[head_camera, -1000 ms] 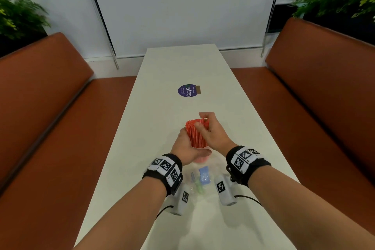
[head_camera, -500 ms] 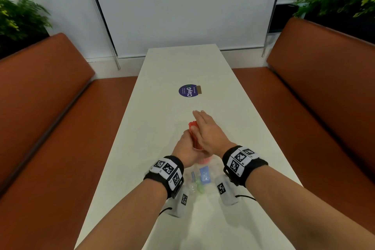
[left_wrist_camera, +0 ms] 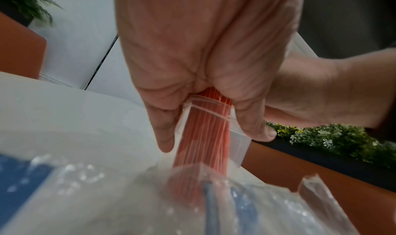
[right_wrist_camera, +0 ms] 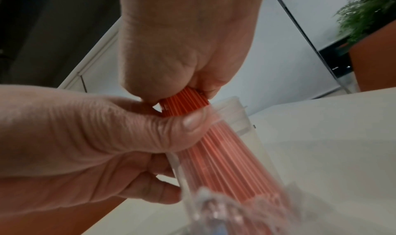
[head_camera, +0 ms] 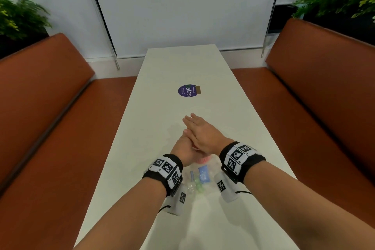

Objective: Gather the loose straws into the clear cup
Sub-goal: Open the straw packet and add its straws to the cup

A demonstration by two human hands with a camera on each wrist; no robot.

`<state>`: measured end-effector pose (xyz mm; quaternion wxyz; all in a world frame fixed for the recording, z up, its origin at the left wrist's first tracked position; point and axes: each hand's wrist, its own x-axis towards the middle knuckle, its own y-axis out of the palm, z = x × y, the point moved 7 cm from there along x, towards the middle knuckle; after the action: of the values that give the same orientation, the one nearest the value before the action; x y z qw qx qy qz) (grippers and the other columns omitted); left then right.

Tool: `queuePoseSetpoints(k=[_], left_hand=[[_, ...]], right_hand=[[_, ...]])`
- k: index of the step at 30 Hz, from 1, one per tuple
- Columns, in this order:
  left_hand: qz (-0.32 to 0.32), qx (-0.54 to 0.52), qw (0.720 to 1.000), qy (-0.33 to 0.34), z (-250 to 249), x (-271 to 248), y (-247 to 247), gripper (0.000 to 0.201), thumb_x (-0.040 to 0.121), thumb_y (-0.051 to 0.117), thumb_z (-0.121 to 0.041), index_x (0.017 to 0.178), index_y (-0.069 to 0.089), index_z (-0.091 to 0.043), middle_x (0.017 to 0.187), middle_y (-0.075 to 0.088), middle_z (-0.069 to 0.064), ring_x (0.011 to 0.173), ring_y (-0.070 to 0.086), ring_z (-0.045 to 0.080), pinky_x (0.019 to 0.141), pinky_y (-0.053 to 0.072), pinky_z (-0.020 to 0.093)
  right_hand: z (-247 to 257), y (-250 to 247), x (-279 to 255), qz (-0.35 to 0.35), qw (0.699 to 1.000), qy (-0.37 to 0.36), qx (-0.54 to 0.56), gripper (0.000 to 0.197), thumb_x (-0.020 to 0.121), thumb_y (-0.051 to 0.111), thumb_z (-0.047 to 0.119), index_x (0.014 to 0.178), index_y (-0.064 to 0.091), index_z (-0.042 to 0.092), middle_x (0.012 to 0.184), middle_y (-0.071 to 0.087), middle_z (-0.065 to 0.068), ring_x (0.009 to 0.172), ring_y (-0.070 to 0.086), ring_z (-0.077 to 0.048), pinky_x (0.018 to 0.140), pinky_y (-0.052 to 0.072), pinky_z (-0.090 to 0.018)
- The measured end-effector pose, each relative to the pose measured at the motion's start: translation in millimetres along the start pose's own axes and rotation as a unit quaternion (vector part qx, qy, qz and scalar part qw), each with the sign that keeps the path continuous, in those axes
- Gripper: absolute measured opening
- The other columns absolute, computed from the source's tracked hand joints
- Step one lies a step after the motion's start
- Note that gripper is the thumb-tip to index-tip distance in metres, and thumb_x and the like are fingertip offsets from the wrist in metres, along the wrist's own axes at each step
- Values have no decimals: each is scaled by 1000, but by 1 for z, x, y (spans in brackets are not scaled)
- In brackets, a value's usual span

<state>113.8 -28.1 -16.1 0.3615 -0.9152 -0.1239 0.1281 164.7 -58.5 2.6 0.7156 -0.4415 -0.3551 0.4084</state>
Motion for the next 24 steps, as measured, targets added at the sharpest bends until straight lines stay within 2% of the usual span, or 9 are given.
queuePoseSetpoints(k=[3, 5, 7, 9, 12, 15, 18, 22, 24], left_hand=[[-6, -50, 999, -10, 6, -2, -2, 70, 74, 77, -22, 135, 43, -13, 123, 63, 4, 102, 60, 12, 82, 48, 21], [-18, -42, 998, -53, 15, -5, -6, 91, 63, 82, -37, 136, 34, -12, 125, 57, 3, 111, 59, 18, 92, 50, 30], [-39, 48, 994, -88, 24, -16, -13, 83, 67, 79, -45, 129, 39, -8, 123, 53, 7, 112, 55, 24, 95, 47, 34], [-48, 174, 980, -82, 26, -34, -21, 55, 84, 66, -38, 123, 45, -6, 122, 49, 12, 114, 52, 30, 94, 43, 35], [23, 250, 967, -38, 27, -61, -7, 24, 93, 53, -25, 111, 54, -8, 117, 54, 13, 106, 56, 30, 86, 43, 33], [107, 266, 957, -42, 39, -75, 17, 26, 94, 50, -27, 112, 54, -9, 118, 52, 12, 107, 55, 29, 89, 44, 34], [132, 280, 949, -67, 54, -81, 31, 33, 92, 51, -28, 118, 50, -9, 125, 46, 14, 115, 47, 31, 96, 45, 38], [126, 326, 934, -70, 68, -87, 40, 42, 93, 48, -32, 128, 42, -10, 131, 38, 15, 122, 36, 33, 98, 43, 40], [112, 344, 929, -80, 74, -89, 38, 44, 95, 44, -34, 132, 39, -12, 133, 37, 15, 124, 34, 33, 97, 44, 39]], right_hand=[[0, -5, -5, -2, 999, 16, 46, 53, 101, 30, 31, 147, 22, 7, 157, 21, -13, 148, 10, -27, 120, 9, -38], [-3, -17, -14, -77, 993, 38, 85, 51, 99, 34, 30, 144, 30, 7, 153, 29, -16, 144, 20, -30, 118, 19, -41], [-2, -33, -36, -200, 977, 43, 56, 38, 93, 41, 25, 123, 51, 2, 127, 51, -20, 119, 47, -34, 99, 45, -41], [3, -34, -56, -234, 972, 14, 32, 22, 87, 46, 16, 99, 57, 1, 99, 56, -17, 89, 55, -31, 74, 53, -40], [17, 3, -78, -41, 997, -52, 41, 9, 84, 51, 4, 92, 56, 3, 92, 58, -14, 78, 54, -28, 65, 50, -41], [18, 42, -92, 93, 993, -47, -53, 20, 90, 49, 17, 104, 56, 5, 109, 56, -16, 98, 53, -32, 70, 49, -39], [12, 60, -97, 143, 984, 13, -110, 25, 91, 45, 28, 111, 50, 13, 117, 48, -17, 101, 49, -34, 65, 45, -38], [11, 68, -103, 170, 980, 71, -71, 22, 94, 43, 27, 113, 44, 14, 105, 46, -15, 85, 60, -36, 61, 39, -35], [10, 66, -102, 173, 976, 113, -65, 31, 97, 40, 32, 122, 40, 14, 105, 46, -15, 89, 61, -36, 65, 41, -36]])
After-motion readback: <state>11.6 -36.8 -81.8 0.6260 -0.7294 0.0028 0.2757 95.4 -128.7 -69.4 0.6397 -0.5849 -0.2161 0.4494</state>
